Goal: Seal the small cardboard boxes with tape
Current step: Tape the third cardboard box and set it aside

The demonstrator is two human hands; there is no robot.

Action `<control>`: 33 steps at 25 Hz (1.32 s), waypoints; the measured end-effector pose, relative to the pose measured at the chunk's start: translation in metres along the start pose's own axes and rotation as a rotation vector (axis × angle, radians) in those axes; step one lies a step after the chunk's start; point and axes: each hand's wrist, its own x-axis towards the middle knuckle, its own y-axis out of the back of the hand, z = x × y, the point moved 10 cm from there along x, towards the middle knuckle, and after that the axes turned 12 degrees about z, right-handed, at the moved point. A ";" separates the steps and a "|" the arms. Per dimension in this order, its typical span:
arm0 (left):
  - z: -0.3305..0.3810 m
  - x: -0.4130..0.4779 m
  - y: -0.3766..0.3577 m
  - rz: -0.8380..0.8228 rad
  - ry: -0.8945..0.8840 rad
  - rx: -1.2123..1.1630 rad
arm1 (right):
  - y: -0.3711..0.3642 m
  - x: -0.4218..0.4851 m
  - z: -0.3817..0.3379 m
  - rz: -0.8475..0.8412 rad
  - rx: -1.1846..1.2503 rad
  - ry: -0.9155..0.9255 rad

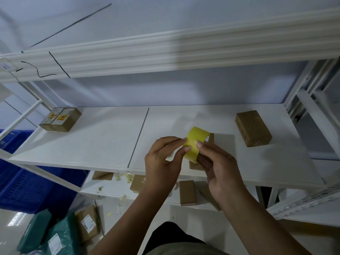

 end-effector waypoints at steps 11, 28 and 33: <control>0.023 0.001 -0.030 -0.029 -0.251 0.148 | -0.003 0.009 0.005 -0.008 -0.083 -0.133; -0.095 -0.026 -0.055 -0.159 1.063 -0.419 | -0.007 0.012 0.000 -0.531 -1.237 0.820; -0.099 -0.076 -0.079 -0.375 1.374 -0.651 | 0.019 0.019 -0.020 -0.481 -1.280 0.810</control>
